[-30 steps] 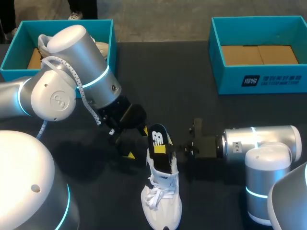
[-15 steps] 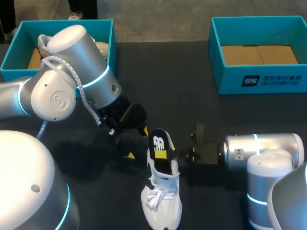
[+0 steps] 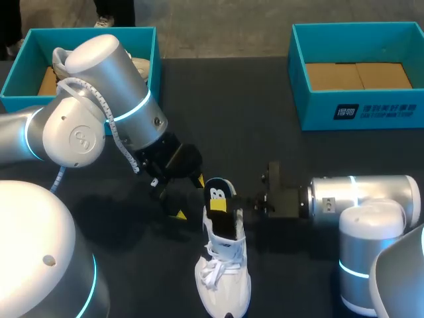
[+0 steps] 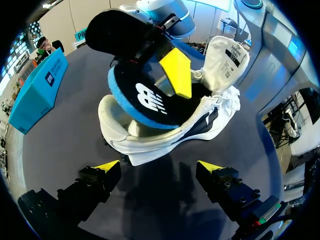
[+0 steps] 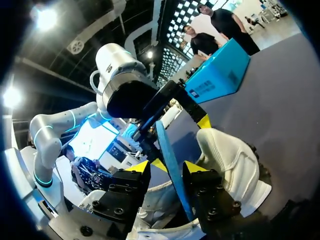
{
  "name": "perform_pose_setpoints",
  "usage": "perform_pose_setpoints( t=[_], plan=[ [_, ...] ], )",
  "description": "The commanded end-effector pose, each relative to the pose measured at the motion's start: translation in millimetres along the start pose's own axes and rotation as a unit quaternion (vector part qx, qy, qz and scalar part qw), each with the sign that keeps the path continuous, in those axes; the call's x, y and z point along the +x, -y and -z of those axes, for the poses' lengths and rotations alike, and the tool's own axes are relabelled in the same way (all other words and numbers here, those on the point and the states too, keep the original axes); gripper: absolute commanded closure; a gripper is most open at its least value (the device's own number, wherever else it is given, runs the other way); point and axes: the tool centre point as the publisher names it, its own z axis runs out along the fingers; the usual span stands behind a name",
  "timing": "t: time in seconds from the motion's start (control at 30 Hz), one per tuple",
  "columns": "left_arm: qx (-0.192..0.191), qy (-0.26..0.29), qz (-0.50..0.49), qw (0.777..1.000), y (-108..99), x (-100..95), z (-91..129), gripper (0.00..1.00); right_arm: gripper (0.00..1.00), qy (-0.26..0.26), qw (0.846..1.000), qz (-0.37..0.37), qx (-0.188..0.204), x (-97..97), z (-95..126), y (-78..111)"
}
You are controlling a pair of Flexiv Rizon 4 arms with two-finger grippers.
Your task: Take the shoe out of the shoebox, open the shoe tongue, remove and reinsert the insole, then place the shoe into the shoebox
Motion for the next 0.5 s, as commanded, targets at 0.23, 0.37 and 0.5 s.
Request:
perform_pose_setpoints(
  t=[0.23, 0.37, 0.5],
  plan=[
    [-0.001, 0.001, 0.000, 1.000, 0.1, 1.1, -0.1, 0.00, 1.00, 0.008, 1.000, -0.018, -0.003, -11.6, 1.3, -3.7],
    [-0.001, 0.001, 0.000, 1.000, 0.1, 1.1, -0.1, 0.00, 1.00, 0.016, 0.999, -0.027, -0.008, -12.5, 3.4, 0.9],
    [-0.001, 0.001, 0.000, 1.000, 0.1, 1.1, -0.1, 0.00, 1.00, 0.021, 0.999, -0.035, -0.011, -12.5, 5.7, 8.4]
  ],
)
